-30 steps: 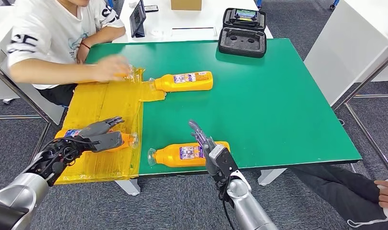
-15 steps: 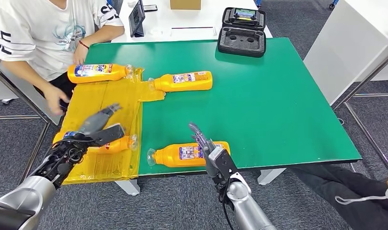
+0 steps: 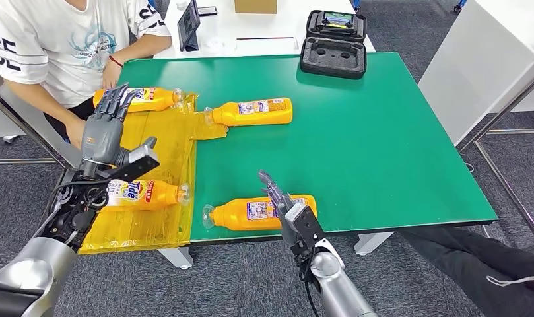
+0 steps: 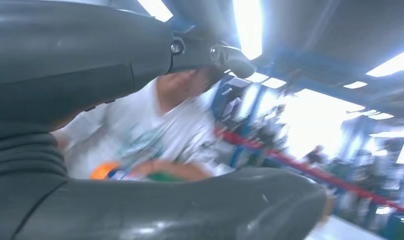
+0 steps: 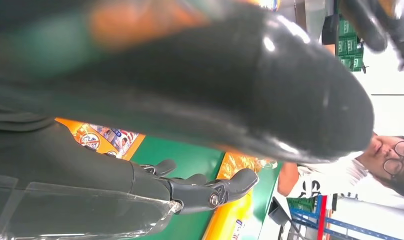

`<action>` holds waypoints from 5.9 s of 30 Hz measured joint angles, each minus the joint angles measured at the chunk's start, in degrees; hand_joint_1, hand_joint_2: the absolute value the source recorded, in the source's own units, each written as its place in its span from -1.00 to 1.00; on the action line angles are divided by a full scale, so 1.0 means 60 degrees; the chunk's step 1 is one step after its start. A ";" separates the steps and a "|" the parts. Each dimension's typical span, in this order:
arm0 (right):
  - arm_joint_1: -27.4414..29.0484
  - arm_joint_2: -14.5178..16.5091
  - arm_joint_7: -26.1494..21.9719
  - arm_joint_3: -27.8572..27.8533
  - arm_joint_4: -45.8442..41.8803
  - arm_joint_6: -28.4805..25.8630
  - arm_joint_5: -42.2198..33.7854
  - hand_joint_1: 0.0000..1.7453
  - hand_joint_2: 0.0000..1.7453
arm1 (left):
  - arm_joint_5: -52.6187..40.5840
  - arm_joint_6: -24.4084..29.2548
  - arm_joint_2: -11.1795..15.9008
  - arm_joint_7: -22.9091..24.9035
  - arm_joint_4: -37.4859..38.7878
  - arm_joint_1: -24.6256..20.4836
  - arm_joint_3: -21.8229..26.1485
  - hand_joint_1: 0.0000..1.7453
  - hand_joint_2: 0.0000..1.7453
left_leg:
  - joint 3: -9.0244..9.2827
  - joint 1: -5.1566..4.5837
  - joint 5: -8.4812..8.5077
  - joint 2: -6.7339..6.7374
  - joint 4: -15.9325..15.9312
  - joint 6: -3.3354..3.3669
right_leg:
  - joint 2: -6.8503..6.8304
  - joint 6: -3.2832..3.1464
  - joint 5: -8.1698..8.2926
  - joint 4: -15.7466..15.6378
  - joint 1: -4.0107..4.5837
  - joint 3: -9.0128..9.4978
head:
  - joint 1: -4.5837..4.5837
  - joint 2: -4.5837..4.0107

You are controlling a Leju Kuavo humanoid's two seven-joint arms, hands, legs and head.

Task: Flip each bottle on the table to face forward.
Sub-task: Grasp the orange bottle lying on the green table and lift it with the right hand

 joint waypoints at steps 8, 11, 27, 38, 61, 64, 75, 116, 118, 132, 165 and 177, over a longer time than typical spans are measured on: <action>-0.0055 -0.0272 0.1013 0.0135 -0.0487 -0.0734 0.0782 -1.00 1.00 | 0.4330 0.0005 -0.0997 -0.0688 -0.2078 0.1193 0.1575 -1.00 -1.00 | -0.0009 -0.0011 -0.0005 0.0000 0.0000 0.0005 | 0.0002 0.0002 0.0000 -0.0006 -0.0005 -0.0005 | -0.0002 0.0000; -0.0298 -0.0791 0.1868 0.0286 -0.0978 -0.0790 0.1434 -1.00 1.00 | 0.6776 -0.0016 -0.1137 -0.0706 -0.2637 0.1925 0.1550 -1.00 -1.00 | -0.0012 -0.0012 -0.0006 0.0002 0.0000 0.0006 | 0.0003 0.0002 0.0001 -0.0006 -0.0006 -0.0008 | 0.0000 0.0000; -0.2830 -0.3202 0.3969 0.1221 -0.1276 0.0715 0.2678 -1.00 1.00 | 0.7444 -0.0010 -0.1247 -0.0740 -0.4710 0.4354 0.1187 -1.00 -1.00 | -0.0022 -0.0014 -0.0004 0.0000 0.0002 0.0006 | 0.0000 0.0005 0.0004 -0.0006 -0.0005 -0.0011 | -0.0003 0.0000; -0.4124 -0.3017 0.3388 0.2775 0.0451 0.1631 0.2744 -1.00 1.00 | 0.7377 -0.0009 -0.1324 -0.0740 -0.4782 0.4459 0.1337 -1.00 -1.00 | -0.0022 -0.0002 -0.0002 -0.0001 0.0002 0.0004 | -0.0001 0.0005 0.0004 -0.0001 0.0001 -0.0014 | -0.0004 0.0000; -0.5189 -0.2108 0.2838 0.4722 0.2200 0.2337 0.2742 -1.00 1.00 | 0.7507 -0.0009 -0.1474 -0.0740 -0.4669 0.4668 0.1503 -1.00 -1.00 | -0.0024 -0.0002 -0.0002 -0.0004 0.0002 0.0005 | -0.0002 0.0005 0.0004 -0.0002 0.0001 -0.0016 | -0.0003 0.0000; -0.5342 -0.2029 0.2704 0.4980 0.2443 0.2454 0.2733 -1.00 1.00 | 0.7562 -0.0009 -0.1473 -0.0740 -0.4666 0.4786 0.1586 -1.00 -1.00 | -0.0024 -0.0002 -0.0002 -0.0005 0.0002 0.0005 | -0.0002 0.0005 0.0004 -0.0002 0.0001 -0.0015 | -0.0003 0.0000; -0.5689 -0.1798 0.2675 0.5605 0.2984 0.2565 0.2913 -1.00 1.00 | 0.7603 -0.0009 -0.1473 -0.0740 -0.4666 0.5057 0.1702 -1.00 -1.00 | -0.0024 -0.0003 -0.0002 -0.0007 0.0002 0.0005 | -0.0003 0.0005 0.0004 -0.0003 -0.0002 -0.0014 | -0.0002 0.0000; -0.5567 -0.2317 0.2612 0.6745 0.3234 0.2454 0.3178 -1.00 1.00 | 0.7804 -0.0009 -0.1473 -0.0740 -0.4071 0.4683 0.1647 -1.00 -1.00 | -0.0023 -0.0003 -0.0002 -0.0003 0.0003 0.0005 | -0.0001 0.0005 0.0004 -0.0003 -0.0001 -0.0019 | -0.0002 0.0000; -0.5564 -0.2326 0.2612 0.6773 0.3225 0.2454 0.3178 -1.00 1.00 | 0.7804 -0.0009 -0.1473 -0.0740 -0.4049 0.4675 0.1644 -1.00 -1.00 | -0.0023 -0.0003 -0.0002 -0.0003 0.0003 0.0005 | -0.0001 0.0005 0.0004 -0.0003 -0.0001 -0.0019 | -0.0002 0.0000; -0.5528 -0.2337 0.2624 0.6864 0.3212 0.2480 0.3158 -1.00 1.00 | 0.7871 -0.0009 -0.1473 -0.0740 -0.3990 0.4636 0.1640 -1.00 -1.00 | -0.0023 -0.0003 -0.0002 -0.0003 0.0003 0.0005 | -0.0001 0.0005 0.0004 -0.0004 -0.0001 -0.0019 | -0.0002 0.0000; -0.5930 -0.1991 0.3098 0.7629 0.3908 0.2262 0.3547 0.86 1.00 | 0.8398 -0.0009 -0.1632 -0.0740 -0.3504 0.4539 0.1393 -1.00 -1.00 | -0.0023 -0.0003 -0.0002 -0.0003 0.0003 0.0005 | -0.0001 0.0005 0.0004 -0.0003 -0.0002 -0.0016 | -0.0002 0.0000; -0.5894 -0.1958 0.2941 0.7599 0.3997 0.1548 0.3163 1.00 1.00 | 0.8371 -0.0009 -0.1652 -0.0740 -0.3553 0.4763 0.1394 -1.00 -1.00 | -0.0023 -0.0003 -0.0002 -0.0004 0.0003 0.0005 | -0.0001 0.0005 0.0004 -0.0003 -0.0001 -0.0017 | -0.0001 0.0000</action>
